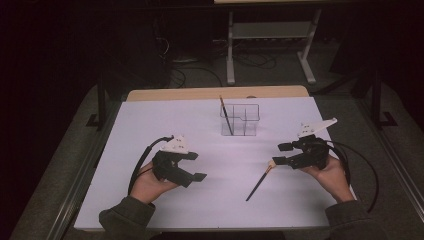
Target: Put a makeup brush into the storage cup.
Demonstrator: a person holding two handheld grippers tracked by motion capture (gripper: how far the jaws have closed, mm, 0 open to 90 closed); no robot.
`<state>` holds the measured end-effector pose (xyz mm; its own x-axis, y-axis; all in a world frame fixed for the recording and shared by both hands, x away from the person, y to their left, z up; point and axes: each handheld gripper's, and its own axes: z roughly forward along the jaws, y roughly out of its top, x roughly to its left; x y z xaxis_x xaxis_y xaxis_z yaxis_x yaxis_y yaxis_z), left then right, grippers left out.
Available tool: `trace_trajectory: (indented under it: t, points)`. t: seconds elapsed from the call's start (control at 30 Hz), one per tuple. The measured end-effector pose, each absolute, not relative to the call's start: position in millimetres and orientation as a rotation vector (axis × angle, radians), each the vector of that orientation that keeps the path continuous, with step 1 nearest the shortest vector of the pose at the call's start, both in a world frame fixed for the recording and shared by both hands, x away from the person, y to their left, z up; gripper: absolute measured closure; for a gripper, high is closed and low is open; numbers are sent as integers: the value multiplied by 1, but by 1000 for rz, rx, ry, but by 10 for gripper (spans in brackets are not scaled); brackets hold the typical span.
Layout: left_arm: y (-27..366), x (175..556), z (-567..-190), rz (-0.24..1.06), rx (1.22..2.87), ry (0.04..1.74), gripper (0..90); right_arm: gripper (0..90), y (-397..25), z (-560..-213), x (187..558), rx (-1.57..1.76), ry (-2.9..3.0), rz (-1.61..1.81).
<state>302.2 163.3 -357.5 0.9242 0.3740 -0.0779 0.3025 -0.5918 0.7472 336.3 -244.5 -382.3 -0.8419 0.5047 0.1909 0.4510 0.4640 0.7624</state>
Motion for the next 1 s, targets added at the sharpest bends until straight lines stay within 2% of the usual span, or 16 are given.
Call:
trace_trajectory:
  t: [1.0]
  points:
    - [128,310,-358,76,2268,446,252,361,-249,-399,324,881,2652,1329]
